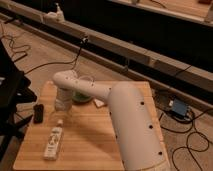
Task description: Stand the bottle upright
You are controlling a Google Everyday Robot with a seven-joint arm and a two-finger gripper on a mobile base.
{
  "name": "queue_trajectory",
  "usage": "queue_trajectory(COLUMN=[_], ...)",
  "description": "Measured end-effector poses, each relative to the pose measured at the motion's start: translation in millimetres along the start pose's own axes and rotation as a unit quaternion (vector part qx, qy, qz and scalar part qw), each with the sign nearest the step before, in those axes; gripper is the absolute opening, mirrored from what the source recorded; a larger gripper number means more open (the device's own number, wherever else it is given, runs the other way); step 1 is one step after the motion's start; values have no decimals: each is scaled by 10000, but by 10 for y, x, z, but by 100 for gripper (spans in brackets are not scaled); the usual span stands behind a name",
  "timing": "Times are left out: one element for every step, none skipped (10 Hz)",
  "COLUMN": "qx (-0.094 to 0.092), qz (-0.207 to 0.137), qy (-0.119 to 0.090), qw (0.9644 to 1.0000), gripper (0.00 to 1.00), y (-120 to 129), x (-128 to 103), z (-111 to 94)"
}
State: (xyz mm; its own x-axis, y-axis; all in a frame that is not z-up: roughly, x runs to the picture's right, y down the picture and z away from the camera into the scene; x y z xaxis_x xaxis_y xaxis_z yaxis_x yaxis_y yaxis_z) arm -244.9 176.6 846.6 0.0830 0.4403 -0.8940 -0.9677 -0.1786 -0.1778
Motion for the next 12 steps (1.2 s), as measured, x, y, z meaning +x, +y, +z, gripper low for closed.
queue_trajectory(qx=[-20,-68,-135,-189,-219,-217,-223,-232,-237,-237,-234,-246], qz=[17,2,-12,-54,-106,-151,-201,-222,-247,-266,-276,-281], qy=[46,91,133,164,183,198,209,221,240,256,285,289], qw=[10000,9999,9998,9997,9995,9995,9993,9992,9991,9990,9989,9989], gripper=[75,75,75,75,75,75,75,75,75,75,72,63], y=[6,36,58,76,94,104,109,103,102,110,118,132], x=[-24,-33,-43,-42,-29,-11,17,38,63,83,96,98], z=[26,46,51,53,50,59,53,60,81,96,141,162])
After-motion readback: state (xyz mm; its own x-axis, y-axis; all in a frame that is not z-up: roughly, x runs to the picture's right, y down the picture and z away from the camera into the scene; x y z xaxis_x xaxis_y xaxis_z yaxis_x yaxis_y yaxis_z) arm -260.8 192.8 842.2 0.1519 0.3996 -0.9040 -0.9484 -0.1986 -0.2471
